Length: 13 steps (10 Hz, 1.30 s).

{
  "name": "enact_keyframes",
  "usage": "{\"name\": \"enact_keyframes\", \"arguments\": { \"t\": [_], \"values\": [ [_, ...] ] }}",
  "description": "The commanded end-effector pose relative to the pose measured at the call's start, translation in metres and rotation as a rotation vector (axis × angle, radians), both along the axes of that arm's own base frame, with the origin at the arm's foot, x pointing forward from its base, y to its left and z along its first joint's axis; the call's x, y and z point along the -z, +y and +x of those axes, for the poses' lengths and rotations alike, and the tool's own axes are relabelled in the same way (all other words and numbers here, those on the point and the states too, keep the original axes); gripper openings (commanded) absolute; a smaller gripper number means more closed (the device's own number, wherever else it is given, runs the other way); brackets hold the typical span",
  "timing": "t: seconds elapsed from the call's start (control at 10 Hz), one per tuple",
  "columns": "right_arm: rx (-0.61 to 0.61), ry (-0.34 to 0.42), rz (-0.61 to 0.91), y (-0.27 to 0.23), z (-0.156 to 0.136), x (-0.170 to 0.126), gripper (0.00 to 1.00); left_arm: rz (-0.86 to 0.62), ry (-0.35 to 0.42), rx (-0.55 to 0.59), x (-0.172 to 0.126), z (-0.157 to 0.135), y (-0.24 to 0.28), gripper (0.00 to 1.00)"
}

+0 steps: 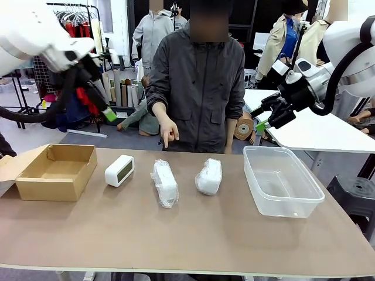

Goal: Separate and place wrapped and unwrapped clocks.
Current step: Pick up the Digital clock indicated by the person.

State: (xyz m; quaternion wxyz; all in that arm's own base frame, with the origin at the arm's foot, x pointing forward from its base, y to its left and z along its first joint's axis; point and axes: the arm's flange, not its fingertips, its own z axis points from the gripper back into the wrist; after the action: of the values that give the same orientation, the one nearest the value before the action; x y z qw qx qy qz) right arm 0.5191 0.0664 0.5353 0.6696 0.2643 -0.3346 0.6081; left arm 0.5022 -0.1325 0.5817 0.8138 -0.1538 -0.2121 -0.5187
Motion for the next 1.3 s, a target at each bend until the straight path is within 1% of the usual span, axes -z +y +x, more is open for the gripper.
{"name": "enact_keyframes", "arguments": {
  "t": [0.0,0.1,0.2,0.3,0.4,0.7,0.8,0.9,1.0,1.1,1.2],
  "values": [
    [-0.002,0.001,-0.004,-0.001,0.000,-0.001,1.00,0.014,0.027,-0.042,0.021,-0.009,-0.023,1.00],
    [-0.002,0.001,-0.004,-0.001,0.000,-0.001,1.00,0.008,0.028,-0.044,0.031,-0.014,-0.038,1.00],
    [-0.002,0.001,-0.004,-0.001,0.000,-0.001,1.00,0.014,0.009,-0.031,0.039,-0.015,-0.050,1.00],
    [-0.002,0.001,-0.004,-0.001,0.000,-0.001,1.00,-0.005,0.011,0.028,0.039,-0.015,-0.051,1.00],
    [-0.002,0.001,-0.004,-0.001,0.000,-0.001,1.00,0.010,0.033,-0.024,0.034,-0.013,-0.051,1.00],
    [-0.002,0.001,-0.004,-0.001,0.000,-0.001,1.00,0.010,0.033,-0.024,0.034,-0.013,-0.051,1.00],
    [-0.002,0.001,-0.004,-0.001,0.000,-0.001,1.00,0.008,0.030,-0.014,0.038,-0.013,-0.055,1.00],
    [-0.002,0.001,-0.004,-0.001,0.000,-0.001,1.00,0.109,0.157,-0.466,0.040,0.005,-0.069,1.00],
    [-0.002,0.001,-0.004,-0.001,0.000,-0.001,1.00,0.213,0.201,-0.691,0.050,0.011,-0.089,1.00],
    [-0.002,0.001,-0.004,-0.001,0.000,-0.001,1.00,0.222,0.225,-0.836,0.055,0.014,-0.104,1.00],
    [-0.002,0.001,-0.004,-0.001,0.000,-0.001,1.00,0.225,0.291,-0.969,0.060,0.022,-0.114,1.00]
  ]
}}
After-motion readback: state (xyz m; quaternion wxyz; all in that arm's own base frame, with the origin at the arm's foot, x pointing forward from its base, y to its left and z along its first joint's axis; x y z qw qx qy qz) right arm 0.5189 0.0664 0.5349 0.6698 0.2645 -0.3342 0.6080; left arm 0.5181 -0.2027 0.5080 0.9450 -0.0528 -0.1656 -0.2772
